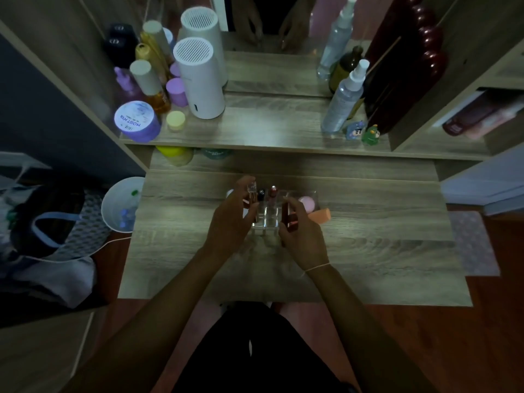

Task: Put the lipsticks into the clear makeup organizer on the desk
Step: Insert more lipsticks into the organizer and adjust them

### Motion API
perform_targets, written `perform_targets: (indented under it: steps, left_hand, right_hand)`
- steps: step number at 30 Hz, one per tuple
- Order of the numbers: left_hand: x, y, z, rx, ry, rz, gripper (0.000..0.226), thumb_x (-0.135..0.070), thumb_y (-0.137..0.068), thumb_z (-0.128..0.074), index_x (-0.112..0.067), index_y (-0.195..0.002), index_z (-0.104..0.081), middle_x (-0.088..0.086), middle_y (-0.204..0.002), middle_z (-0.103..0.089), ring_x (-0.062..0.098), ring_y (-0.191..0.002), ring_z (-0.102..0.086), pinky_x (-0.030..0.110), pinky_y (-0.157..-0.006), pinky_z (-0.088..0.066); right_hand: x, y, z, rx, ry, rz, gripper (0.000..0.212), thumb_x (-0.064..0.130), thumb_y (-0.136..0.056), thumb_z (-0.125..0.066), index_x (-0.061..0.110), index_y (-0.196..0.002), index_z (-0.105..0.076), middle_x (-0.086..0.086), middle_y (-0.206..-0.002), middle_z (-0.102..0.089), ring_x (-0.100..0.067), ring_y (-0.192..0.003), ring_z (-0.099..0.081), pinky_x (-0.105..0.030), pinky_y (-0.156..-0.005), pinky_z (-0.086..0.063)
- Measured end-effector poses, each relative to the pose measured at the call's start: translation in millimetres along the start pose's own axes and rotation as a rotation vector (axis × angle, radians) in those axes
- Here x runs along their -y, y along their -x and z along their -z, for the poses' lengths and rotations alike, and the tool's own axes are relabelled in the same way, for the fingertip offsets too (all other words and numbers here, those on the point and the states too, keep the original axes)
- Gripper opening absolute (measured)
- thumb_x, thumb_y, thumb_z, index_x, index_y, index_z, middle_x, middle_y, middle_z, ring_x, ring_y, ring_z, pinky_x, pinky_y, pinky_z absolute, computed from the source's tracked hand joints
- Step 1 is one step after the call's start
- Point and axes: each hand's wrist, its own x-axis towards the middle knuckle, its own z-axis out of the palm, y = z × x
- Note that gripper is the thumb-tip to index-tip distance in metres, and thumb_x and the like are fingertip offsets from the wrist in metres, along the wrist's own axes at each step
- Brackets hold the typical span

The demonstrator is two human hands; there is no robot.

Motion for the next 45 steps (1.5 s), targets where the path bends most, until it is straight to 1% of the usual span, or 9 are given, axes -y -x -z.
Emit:
perform_targets:
  steps: [3, 7, 10, 14, 19, 28, 34, 39, 45]
  left_hand:
    - [0, 0, -2, -0.025, 0.059, 0.024, 0.062, -0.025, -0.090, -0.062, -0.036, -0.139, -0.026, 0.001, -0.114, -0.059, 0.002, -0.080, -0.059, 0.008, -0.065, -0.040]
    - [4, 1, -7, -0.028, 0.017, 0.018, 0.051, -0.018, -0.092, -0.059, -0.025, -0.137, -0.035, 0.014, -0.111, -0.063, 0.010, -0.084, -0.060, 0.005, -0.061, -0.038]
    - [6, -1, -10, -0.024, -0.001, 0.014, 0.051, -0.015, -0.091, -0.060, -0.021, -0.137, -0.038, 0.015, -0.111, -0.063, 0.009, -0.086, -0.060, 0.004, -0.061, -0.038]
    - [9, -5, -12, -0.031, -0.015, 0.016, 0.052, -0.013, -0.090, -0.061, -0.021, -0.136, -0.039, 0.015, -0.114, -0.062, 0.008, -0.085, -0.059, 0.004, -0.060, -0.038]
    - [13, -8, -16, -0.017, -0.042, -0.013, 0.053, -0.013, -0.090, -0.061, -0.019, -0.137, -0.038, 0.016, -0.116, -0.060, 0.016, -0.090, -0.063, 0.010, -0.071, -0.041]
    - [18, -10, -24, 0.005, -0.102, -0.019, 0.051, -0.016, -0.086, -0.065, -0.026, -0.129, -0.041, 0.017, -0.111, -0.055, 0.021, -0.083, -0.061, 0.040, -0.073, -0.059]
    - [22, -8, -28, -0.013, -0.144, 0.024, 0.046, -0.020, -0.082, -0.066, -0.024, -0.124, -0.046, 0.013, -0.115, -0.053, 0.009, -0.084, -0.055, 0.035, -0.077, -0.058]
    - [21, -9, -29, -0.018, -0.165, 0.025, 0.047, -0.021, -0.083, -0.067, -0.026, -0.124, -0.043, 0.012, -0.114, -0.053, 0.016, -0.086, -0.059, 0.033, -0.076, -0.056]
    - [17, -9, -29, -0.053, -0.161, -0.012, 0.042, -0.027, -0.083, -0.067, -0.023, -0.120, -0.047, 0.014, -0.108, -0.058, 0.024, -0.092, -0.061, 0.040, -0.075, -0.058]
  right_hand:
    - [3, -8, 1, -0.012, -0.002, 0.032, 0.057, 0.021, -0.086, -0.065, 0.043, -0.131, -0.038, 0.016, -0.101, -0.055, -0.001, -0.077, -0.059, -0.015, -0.067, -0.049]
    - [5, -17, 2, -0.032, 0.006, 0.066, 0.056, 0.017, -0.087, -0.064, 0.039, -0.134, -0.041, 0.021, -0.100, -0.050, -0.006, -0.081, -0.061, -0.021, -0.073, -0.054]
    - [5, -26, 3, -0.044, 0.054, 0.023, 0.054, 0.021, -0.089, -0.062, 0.035, -0.137, -0.042, 0.000, -0.108, -0.052, -0.009, -0.081, -0.059, -0.019, -0.072, -0.051]
    - [7, -32, 5, -0.028, 0.081, -0.015, 0.051, 0.022, -0.088, -0.061, 0.030, -0.135, -0.043, -0.009, -0.111, -0.058, -0.018, -0.088, -0.062, -0.035, -0.082, -0.056]
    - [13, -37, 9, -0.096, 0.006, -0.002, 0.048, 0.020, -0.088, -0.063, 0.032, -0.129, -0.043, -0.005, -0.114, -0.067, -0.023, -0.094, -0.067, -0.043, -0.082, -0.058]
    - [16, -49, 12, -0.218, -0.020, -0.007, 0.048, 0.020, -0.087, -0.064, 0.033, -0.126, -0.038, -0.009, -0.108, -0.070, -0.021, -0.091, -0.069, -0.029, -0.075, -0.055]
    - [16, -54, 13, -0.246, -0.047, -0.017, 0.053, 0.016, -0.088, -0.064, 0.031, -0.131, -0.036, -0.013, -0.112, -0.069, -0.023, -0.095, -0.069, -0.026, -0.076, -0.053]
    - [19, -57, 15, -0.245, -0.070, -0.047, 0.067, 0.018, -0.089, -0.063, 0.033, -0.143, -0.028, -0.012, -0.120, -0.066, -0.023, -0.098, -0.069, -0.040, -0.085, -0.057]
    - [16, -60, 14, -0.207, 0.014, -0.024, 0.037, 0.017, -0.086, -0.067, 0.016, -0.121, -0.054, -0.008, -0.110, -0.070, -0.020, -0.099, -0.067, -0.026, -0.085, -0.051]
